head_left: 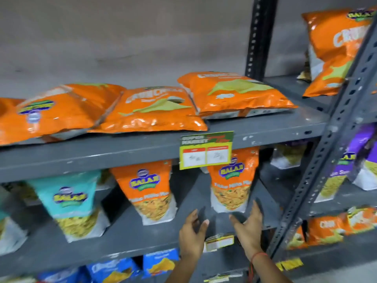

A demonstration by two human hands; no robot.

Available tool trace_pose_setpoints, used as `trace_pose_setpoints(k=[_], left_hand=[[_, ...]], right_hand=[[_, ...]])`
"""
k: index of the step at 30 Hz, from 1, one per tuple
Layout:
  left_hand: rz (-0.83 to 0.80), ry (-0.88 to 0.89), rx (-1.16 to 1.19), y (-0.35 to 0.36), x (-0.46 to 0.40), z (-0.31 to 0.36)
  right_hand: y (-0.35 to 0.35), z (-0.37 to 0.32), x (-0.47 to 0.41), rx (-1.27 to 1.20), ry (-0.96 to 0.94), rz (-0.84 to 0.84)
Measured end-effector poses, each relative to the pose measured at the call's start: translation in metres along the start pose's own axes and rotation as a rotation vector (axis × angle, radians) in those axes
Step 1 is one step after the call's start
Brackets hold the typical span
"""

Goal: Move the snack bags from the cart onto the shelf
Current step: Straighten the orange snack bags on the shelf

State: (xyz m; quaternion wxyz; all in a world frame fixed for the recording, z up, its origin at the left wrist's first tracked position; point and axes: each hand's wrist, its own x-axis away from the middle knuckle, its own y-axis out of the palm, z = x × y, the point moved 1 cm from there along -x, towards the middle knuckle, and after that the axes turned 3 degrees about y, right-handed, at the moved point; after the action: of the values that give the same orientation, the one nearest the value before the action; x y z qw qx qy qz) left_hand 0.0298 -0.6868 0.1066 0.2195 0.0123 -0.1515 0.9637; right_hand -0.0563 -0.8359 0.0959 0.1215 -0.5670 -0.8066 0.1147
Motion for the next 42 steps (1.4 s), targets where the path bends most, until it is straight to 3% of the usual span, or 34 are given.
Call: trace_pose_setpoints(k=[3, 5, 8, 13, 18, 25, 29, 33, 42], left_hand=[[0.078, 0.019, 0.054, -0.069, 0.03, -0.012], [0.165, 0.025, 0.035, -0.128, 0.052, -0.026], [0.314, 0.019, -0.013, -0.228, 0.083, -0.046], [0.504, -0.016, -0.05, -0.381, 0.11, -0.083], [0.625, -0.052, -0.052, -0.48, 0.099, -0.126], [0.653, -0.184, -0.013, -0.561, 0.04, -0.167], [0.547, -0.195, -0.086, -0.592, 0.003, -0.158], [0.441, -0.208, 0.095, -0.606, -0.034, -0.168], [0.471, -0.111, 0.119, -0.604, -0.063, -0.205]], right_hand=[[0.022, -0.021, 0.058, -0.019, -0.046, 0.183], [0.05, -0.039, 0.109, -0.065, -0.084, 0.16], [0.101, -0.063, 0.195, -0.148, -0.194, -0.054], [0.189, -0.081, 0.316, -0.084, -0.366, -0.541], [0.262, -0.104, 0.365, 0.023, -0.453, -0.887], [0.391, -0.138, 0.371, 0.18, -0.399, -1.109], [0.459, -0.144, 0.365, 0.186, -0.308, -1.135], [0.512, -0.128, 0.355, 0.097, -0.289, -1.139], [0.538, -0.136, 0.351, 0.134, -0.336, -1.079]])
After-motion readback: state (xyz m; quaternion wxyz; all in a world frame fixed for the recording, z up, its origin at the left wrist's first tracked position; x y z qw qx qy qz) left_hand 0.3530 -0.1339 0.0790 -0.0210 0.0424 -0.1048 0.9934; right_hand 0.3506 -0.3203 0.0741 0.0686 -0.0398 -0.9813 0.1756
